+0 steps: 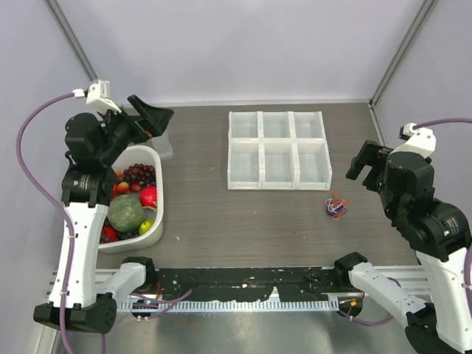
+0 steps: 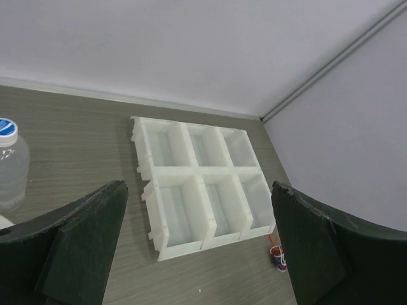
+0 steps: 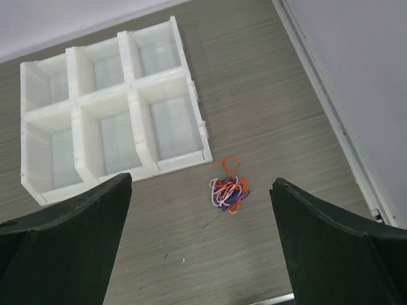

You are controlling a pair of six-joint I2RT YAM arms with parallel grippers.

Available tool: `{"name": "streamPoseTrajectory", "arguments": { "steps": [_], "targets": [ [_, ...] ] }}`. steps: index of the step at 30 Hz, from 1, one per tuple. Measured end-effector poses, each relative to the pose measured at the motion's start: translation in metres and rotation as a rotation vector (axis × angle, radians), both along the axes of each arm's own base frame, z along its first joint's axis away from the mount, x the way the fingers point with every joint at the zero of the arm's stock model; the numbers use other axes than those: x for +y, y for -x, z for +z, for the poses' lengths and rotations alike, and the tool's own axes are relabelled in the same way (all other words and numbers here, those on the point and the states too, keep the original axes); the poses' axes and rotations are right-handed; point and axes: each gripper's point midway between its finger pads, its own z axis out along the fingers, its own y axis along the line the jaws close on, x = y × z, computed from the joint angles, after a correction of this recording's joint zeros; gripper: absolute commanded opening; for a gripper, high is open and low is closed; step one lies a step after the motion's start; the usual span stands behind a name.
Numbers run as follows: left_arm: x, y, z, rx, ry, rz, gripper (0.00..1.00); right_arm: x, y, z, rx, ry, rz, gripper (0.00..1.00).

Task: Untangle the cables

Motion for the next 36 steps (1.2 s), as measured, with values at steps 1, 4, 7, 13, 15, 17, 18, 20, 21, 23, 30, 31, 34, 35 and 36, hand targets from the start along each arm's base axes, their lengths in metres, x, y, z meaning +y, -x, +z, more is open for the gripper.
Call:
{"name": "streamPoseTrajectory", "arguments": {
  "steps": [1,4,7,13,15,17,18,20,21,23,30,31,34,35,36],
  "targets": [
    [-0.005,-0.001,0.0,0.004,-0.012,-0.025,1.0,0.001,0.001,-0.006,0.004,-0.015,-0.006,0.96],
    [-0.024,-0.007,0.0,0.011,-0.037,-0.104,1.0,0.013,-0.01,-0.028,0.021,-0.067,0.006,0.96],
    [-0.054,-0.011,-0.025,0.08,-0.045,-0.221,1.0,0.028,-0.023,-0.067,0.067,-0.106,0.028,0.96],
    [-0.106,-0.001,-0.076,0.206,-0.084,-0.415,1.0,0.031,-0.029,-0.129,0.152,-0.155,-0.052,0.96],
    [-0.116,0.002,-0.088,0.225,-0.104,-0.45,1.0,0.024,-0.03,-0.144,0.162,-0.178,-0.111,0.96],
    [-0.124,0.005,-0.098,0.243,-0.118,-0.482,1.0,0.009,-0.032,-0.163,0.191,-0.21,-0.197,0.93],
    [-0.127,0.005,-0.101,0.249,-0.123,-0.493,1.0,-0.001,-0.033,-0.172,0.207,-0.227,-0.246,0.92],
    [-0.133,0.003,-0.11,0.27,-0.128,-0.517,1.0,-0.019,-0.034,-0.195,0.248,-0.3,-0.338,0.91],
    [-0.136,0.003,-0.115,0.282,-0.126,-0.53,1.0,-0.027,-0.033,-0.208,0.281,-0.336,-0.376,0.9],
    [-0.139,0.004,-0.125,0.309,-0.123,-0.551,1.0,-0.037,-0.03,-0.233,0.333,-0.394,-0.432,0.89],
    [-0.141,0.014,-0.148,0.365,-0.124,-0.583,1.0,-0.016,-0.035,-0.294,0.501,-0.528,-0.398,0.64],
    [-0.141,0.015,-0.148,0.364,-0.126,-0.585,1.0,-0.013,-0.037,-0.301,0.516,-0.544,-0.388,0.54],
    [-0.141,0.017,-0.145,0.353,-0.129,-0.587,1.0,-0.004,-0.035,-0.318,0.547,-0.582,-0.367,0.4],
    [-0.141,0.018,-0.144,0.349,-0.13,-0.586,1.0,-0.003,-0.034,-0.321,0.549,-0.587,-0.364,0.26],
    [-0.141,0.018,-0.143,0.345,-0.13,-0.586,1.0,-0.001,-0.032,-0.325,0.55,-0.594,-0.36,0.2]
  ]
}}
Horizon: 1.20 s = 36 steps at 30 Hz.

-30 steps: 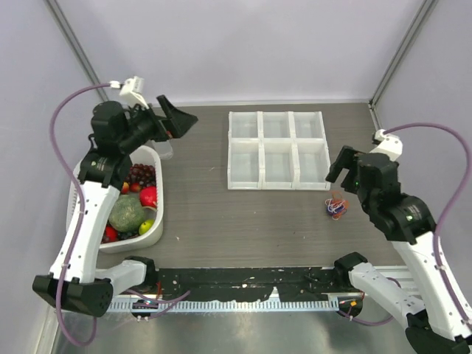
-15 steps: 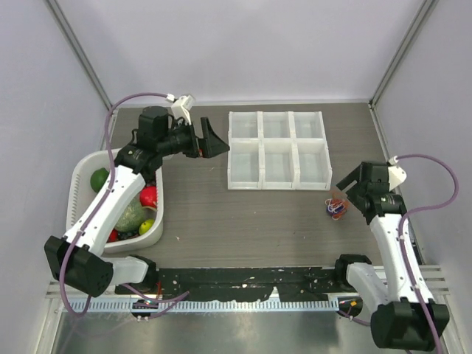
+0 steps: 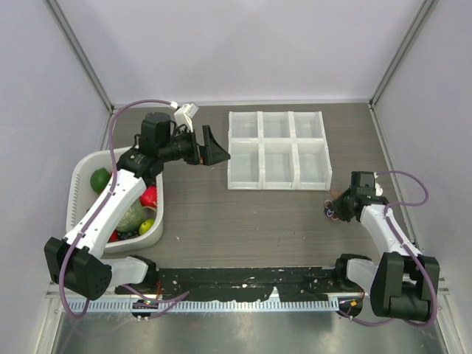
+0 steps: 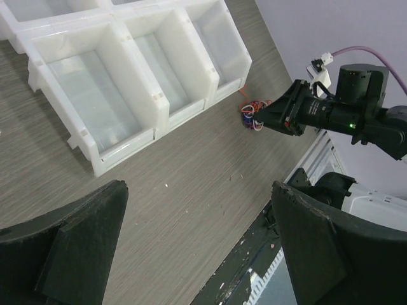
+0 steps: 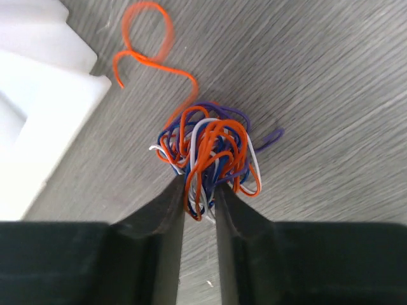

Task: Untangle the cables

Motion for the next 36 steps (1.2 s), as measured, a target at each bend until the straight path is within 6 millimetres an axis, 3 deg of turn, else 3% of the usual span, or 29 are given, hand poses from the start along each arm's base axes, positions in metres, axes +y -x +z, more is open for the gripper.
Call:
{"name": "streamPoseTrajectory", "arguments": {
  "steps": [1,3,6,8,12,15,19,21,23,26,28,31,36],
  "targets": [
    [0.0,0.0,0.0,-0.002,0.0,0.0,1.0,0.001,0.001,-0.003,-0.004,-0.002,0.004,0.09],
    [0.0,0.0,0.0,-0.003,-0.002,0.002,1.0,0.004,0.003,-0.005,-0.016,-0.011,0.011,0.02],
    [0.0,0.001,-0.005,0.006,-0.001,-0.004,1.0,0.015,0.003,-0.003,-0.046,0.006,0.059,0.01],
    [-0.003,0.003,-0.009,0.016,0.006,-0.019,0.98,0.038,0.004,-0.002,-0.065,0.004,0.147,0.01],
    [-0.016,0.007,-0.019,0.037,0.009,-0.067,0.89,0.13,0.019,-0.003,-0.107,-0.068,0.475,0.01],
    [-0.029,0.017,-0.027,0.047,-0.008,-0.103,0.88,0.209,0.056,-0.006,-0.12,-0.143,0.742,0.02],
    [-0.041,0.039,-0.043,0.055,-0.051,-0.126,0.85,0.279,0.1,-0.005,-0.132,-0.179,0.991,0.09],
    [-0.04,0.053,-0.054,0.063,-0.08,-0.122,0.82,0.3,0.111,-0.004,-0.146,-0.184,1.053,0.13],
    [-0.034,0.064,-0.063,0.07,-0.105,-0.105,0.78,0.31,0.114,-0.004,-0.159,-0.192,1.073,0.2],
    [-0.022,0.074,-0.071,0.077,-0.121,-0.067,0.75,0.314,0.112,-0.004,-0.175,-0.203,1.071,0.41],
    [-0.013,0.081,-0.079,0.086,-0.125,-0.04,0.72,0.313,0.11,-0.002,-0.191,-0.199,1.066,0.46],
    [-0.006,0.091,-0.1,0.135,-0.138,-0.019,0.65,0.301,0.109,0.005,-0.234,-0.185,1.05,0.47],
    [-0.011,0.113,-0.162,0.314,-0.21,-0.042,0.51,0.284,0.102,0.037,-0.37,-0.212,1.003,0.41]
  ]
}}
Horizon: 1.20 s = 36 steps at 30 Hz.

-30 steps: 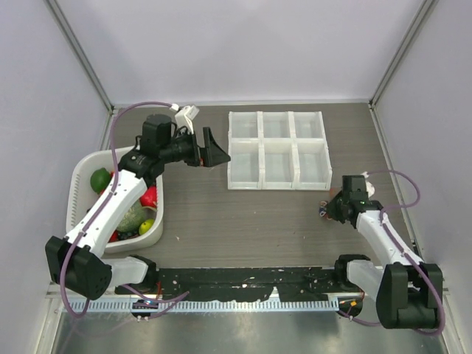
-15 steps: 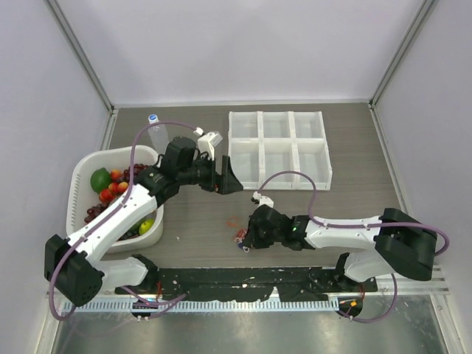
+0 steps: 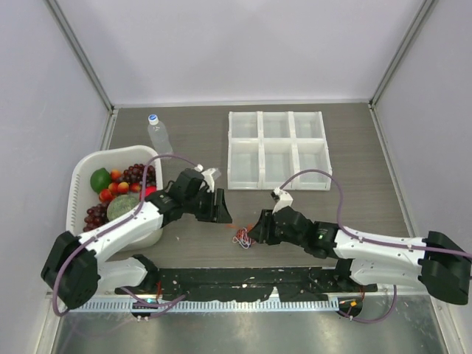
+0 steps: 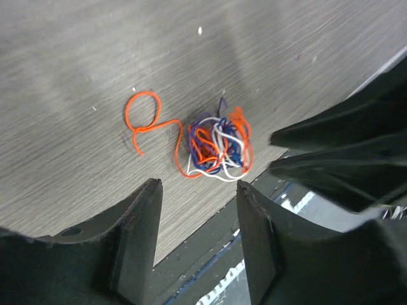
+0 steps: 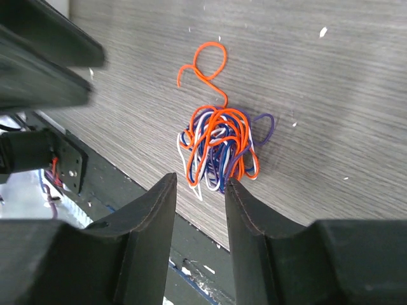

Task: Untangle the cables

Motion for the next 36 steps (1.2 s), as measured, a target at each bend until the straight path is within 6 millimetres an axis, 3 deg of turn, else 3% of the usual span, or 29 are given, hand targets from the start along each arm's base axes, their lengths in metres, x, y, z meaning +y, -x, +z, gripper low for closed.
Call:
{"name": "streamPoseTrajectory", "arguments": {
  "steps": [3,6,9,16,23,26,29,36],
  "targets": [
    [-0.007,0.01,-0.027,0.078,-0.033,-0.023,0.47,-0.006,-0.003,0.011,-0.032,-0.041,-0.021,0.42],
    [-0.016,0.01,-0.035,0.1,-0.033,-0.032,0.46,-0.007,-0.004,0.014,-0.046,-0.071,-0.028,0.45],
    [-0.02,0.004,-0.041,0.095,-0.039,-0.018,0.45,-0.004,-0.005,0.007,-0.035,-0.065,-0.026,0.45],
    [-0.002,-0.012,-0.075,0.109,-0.198,0.09,0.4,0.003,-0.006,-0.021,0.017,0.017,-0.015,0.46],
    [0.002,-0.007,-0.096,0.144,-0.269,0.093,0.39,0.019,-0.012,-0.027,0.035,0.037,-0.008,0.46],
    [-0.003,-0.007,-0.098,0.146,-0.257,0.085,0.28,0.021,-0.013,-0.028,0.037,0.033,-0.003,0.47],
    [-0.005,-0.008,-0.1,0.15,-0.253,0.084,0.03,0.022,-0.013,-0.027,0.036,0.029,-0.002,0.48],
    [-0.002,-0.007,-0.098,0.138,-0.277,0.075,0.0,0.026,-0.012,-0.024,0.03,0.015,0.015,0.52]
  ]
}}
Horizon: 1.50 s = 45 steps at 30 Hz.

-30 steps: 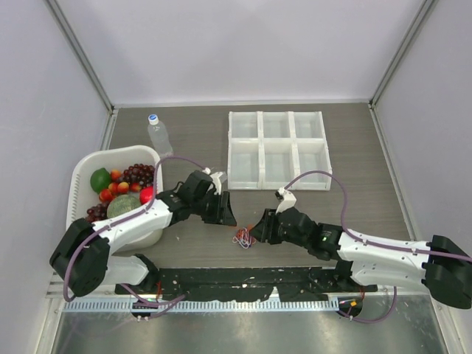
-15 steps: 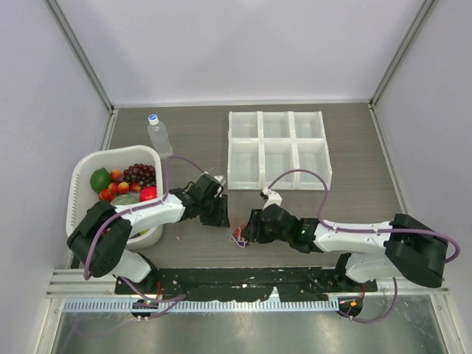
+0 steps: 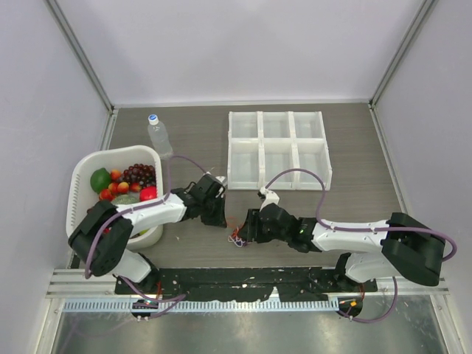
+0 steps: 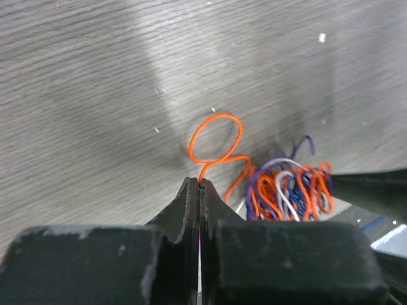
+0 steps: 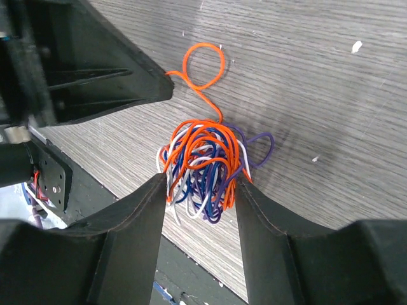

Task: Untangle the cables

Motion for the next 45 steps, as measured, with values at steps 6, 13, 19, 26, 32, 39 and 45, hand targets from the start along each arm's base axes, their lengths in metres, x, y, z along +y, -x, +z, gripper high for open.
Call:
{"name": "streamPoseTrajectory", "arguments": {
  "steps": [6,13,19,26,32,39,45],
  "targets": [
    [-0.004,-0.004,0.061,-0.124,0.098,-0.031,0.0,0.006,-0.009,-0.002,-0.019,0.029,-0.009,0.31],
    [-0.014,-0.008,0.242,-0.517,0.434,-0.09,0.0,0.008,-0.019,-0.013,-0.019,0.064,-0.06,0.03],
    [0.011,0.032,0.378,-0.829,0.686,-0.163,0.0,0.002,-0.021,-0.018,-0.022,0.046,-0.099,0.01],
    [0.028,0.07,0.483,-1.036,0.88,-0.247,0.0,-0.004,-0.018,-0.025,-0.012,0.041,-0.117,0.2],
    [0.034,0.079,0.515,-1.098,0.933,-0.255,0.0,-0.014,-0.018,-0.022,-0.029,0.118,-0.101,0.48],
    [0.007,0.007,0.445,-0.887,0.674,-0.087,0.39,-0.023,-0.037,0.055,-0.184,0.086,-0.119,0.59],
    [-0.007,-0.026,0.278,-0.57,0.36,-0.038,0.67,-0.021,-0.038,0.064,-0.174,0.05,-0.099,0.59]
  ]
}}
